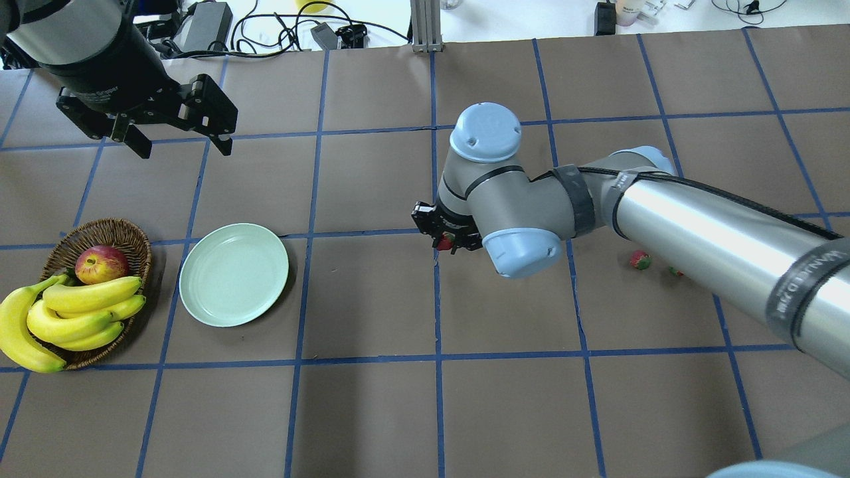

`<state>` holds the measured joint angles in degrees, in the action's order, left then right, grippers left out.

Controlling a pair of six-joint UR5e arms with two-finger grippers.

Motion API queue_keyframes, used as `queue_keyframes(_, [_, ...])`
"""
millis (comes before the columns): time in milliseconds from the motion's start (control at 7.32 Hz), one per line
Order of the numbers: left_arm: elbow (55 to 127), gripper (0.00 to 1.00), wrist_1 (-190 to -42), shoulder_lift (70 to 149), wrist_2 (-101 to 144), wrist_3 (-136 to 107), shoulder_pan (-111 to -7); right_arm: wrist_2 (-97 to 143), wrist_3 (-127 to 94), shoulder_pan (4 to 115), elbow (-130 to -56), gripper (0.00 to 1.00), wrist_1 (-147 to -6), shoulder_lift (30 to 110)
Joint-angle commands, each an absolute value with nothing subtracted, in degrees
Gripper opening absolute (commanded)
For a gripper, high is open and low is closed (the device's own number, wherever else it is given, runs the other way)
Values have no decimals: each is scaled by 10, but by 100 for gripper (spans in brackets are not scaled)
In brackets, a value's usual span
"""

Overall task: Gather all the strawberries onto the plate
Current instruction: 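Carry the strawberry toward the table center and release it with the right gripper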

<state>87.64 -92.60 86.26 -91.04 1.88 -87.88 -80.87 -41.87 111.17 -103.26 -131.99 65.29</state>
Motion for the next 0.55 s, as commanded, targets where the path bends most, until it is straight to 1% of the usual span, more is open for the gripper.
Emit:
queue_keyframes(0, [877, 100, -926, 862, -911, 20, -878, -785, -456, 1161, -974, 0, -1322, 603])
queue_keyframes(410, [877, 100, -925, 862, -911, 19, -879, -710, -452, 1170, -983, 0, -1314, 584])
